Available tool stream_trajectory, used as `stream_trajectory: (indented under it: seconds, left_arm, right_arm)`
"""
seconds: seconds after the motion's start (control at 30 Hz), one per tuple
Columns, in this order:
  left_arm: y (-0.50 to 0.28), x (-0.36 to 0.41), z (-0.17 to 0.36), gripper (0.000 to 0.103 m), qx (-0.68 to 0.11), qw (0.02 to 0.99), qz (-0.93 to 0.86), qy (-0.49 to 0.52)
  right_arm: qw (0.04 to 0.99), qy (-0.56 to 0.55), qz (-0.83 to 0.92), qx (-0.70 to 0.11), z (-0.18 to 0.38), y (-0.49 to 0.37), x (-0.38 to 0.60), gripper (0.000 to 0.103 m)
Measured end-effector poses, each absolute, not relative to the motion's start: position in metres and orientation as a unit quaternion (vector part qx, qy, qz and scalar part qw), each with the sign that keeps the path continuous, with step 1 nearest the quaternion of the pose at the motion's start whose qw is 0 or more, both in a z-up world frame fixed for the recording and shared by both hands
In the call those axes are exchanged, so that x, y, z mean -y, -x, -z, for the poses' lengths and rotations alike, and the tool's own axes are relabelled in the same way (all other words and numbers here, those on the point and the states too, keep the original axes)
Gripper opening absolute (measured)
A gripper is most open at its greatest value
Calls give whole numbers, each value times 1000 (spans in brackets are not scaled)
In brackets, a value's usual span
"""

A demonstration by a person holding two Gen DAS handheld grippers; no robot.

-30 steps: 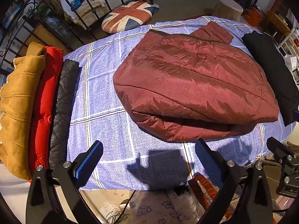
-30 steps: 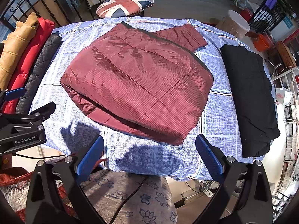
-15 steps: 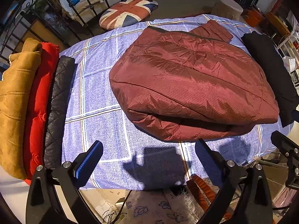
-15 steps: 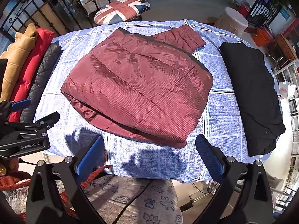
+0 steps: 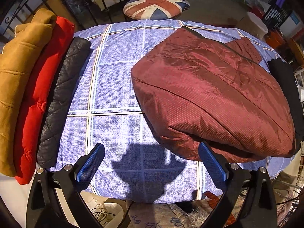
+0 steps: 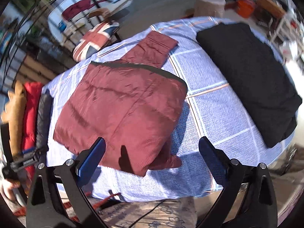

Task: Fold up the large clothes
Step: 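Grasp the maroon jacket's folded layer with the right tool and lift it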

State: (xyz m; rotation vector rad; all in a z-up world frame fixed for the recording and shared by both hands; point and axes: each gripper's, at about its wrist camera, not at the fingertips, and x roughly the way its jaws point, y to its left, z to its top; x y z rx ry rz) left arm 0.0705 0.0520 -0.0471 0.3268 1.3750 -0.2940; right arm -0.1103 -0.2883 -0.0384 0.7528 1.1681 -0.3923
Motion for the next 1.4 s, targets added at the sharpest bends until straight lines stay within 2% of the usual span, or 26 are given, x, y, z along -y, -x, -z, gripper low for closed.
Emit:
stream_trajectory:
  seconds: [0.27,0.3,0.33,0.4,0.53,0.6,0.7,0.83,0.97,1.07,1.13,1.2,1.4]
  left_arm:
    - [-89,-82,40,97,-633,760,99,-105]
    - [-89,-84,40,97,-634,760,97,-105]
    - [-88,-86,39,97,-634,760,96,-105]
    - [-85,-90,37,97,-630,764,94,-103]
    - [-83,-100,18,96,-604,788,90,-71]
    - [-87,-104,2,95,-584,804,94,-58]
    - [-100,-108,-27,95,-550,829,96,-45]
    - [-124,-116,-71,95,-511,855,86,-34]
    - [-138,-117,-102,97,-488,867,93,-34]
    - [-140,-105,-98,97,-493,862,103,-58]
    - [-139,-91,-81,97,-514,847,117,-76]
    - [-133,-78,-66,97,-531,832,136,-89]
    - [-140,-9,-33,97,-552,799,204,-124]
  right_arm:
    - [701,-453,149,-531,107,85,312,96]
    - [703,-458,142,-526,110,78,309,86]
    - [705,-455,139,-526,109,72,305,72]
    - [722,-433,131,-524,101,56,294,54]
    - [798,-312,71,-511,51,16,236,30]
    - [831,-252,13,-496,21,3,197,23]
    - [843,-202,-71,-493,-7,-8,141,20]
    - [786,-203,-267,-519,-19,-9,44,17]
    - [742,-131,-348,-559,-2,9,-24,17]
    - [701,-164,-363,-592,20,7,-28,17]
    - [717,-184,-311,-597,25,3,-6,28]
    - [747,-210,-255,-577,20,6,24,80]
    - [798,-260,-113,-532,2,30,121,81]
